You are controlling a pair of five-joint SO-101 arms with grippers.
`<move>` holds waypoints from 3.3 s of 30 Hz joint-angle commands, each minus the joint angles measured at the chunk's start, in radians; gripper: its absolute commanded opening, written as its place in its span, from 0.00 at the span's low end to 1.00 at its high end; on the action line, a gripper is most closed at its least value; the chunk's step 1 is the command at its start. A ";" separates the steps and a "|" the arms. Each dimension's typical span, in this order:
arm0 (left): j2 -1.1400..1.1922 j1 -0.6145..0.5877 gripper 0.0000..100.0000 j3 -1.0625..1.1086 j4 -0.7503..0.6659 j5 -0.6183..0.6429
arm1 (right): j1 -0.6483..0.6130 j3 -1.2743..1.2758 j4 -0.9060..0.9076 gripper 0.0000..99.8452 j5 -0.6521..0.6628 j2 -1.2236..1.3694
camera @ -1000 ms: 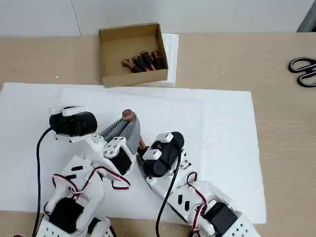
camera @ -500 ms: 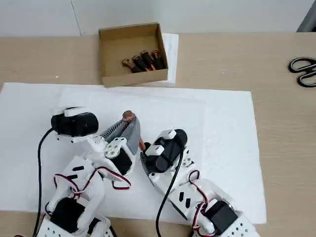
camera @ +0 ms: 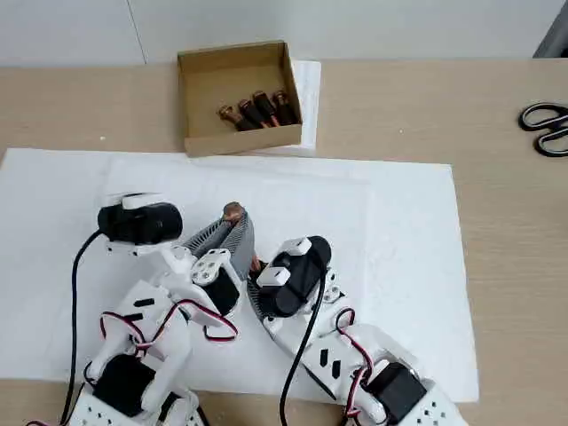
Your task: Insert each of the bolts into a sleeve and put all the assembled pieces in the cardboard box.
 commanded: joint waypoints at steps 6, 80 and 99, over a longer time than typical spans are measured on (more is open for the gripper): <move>-0.008 0.032 0.00 -0.044 0.170 -0.032 | 0.041 -0.068 -0.021 0.00 -0.003 -0.015; -0.003 -0.196 0.00 -0.209 0.242 -0.201 | 0.050 -0.071 0.021 0.00 -0.006 -0.016; -0.006 -0.512 0.01 -0.054 0.292 -0.281 | 0.380 -0.278 -0.154 0.00 -0.037 0.367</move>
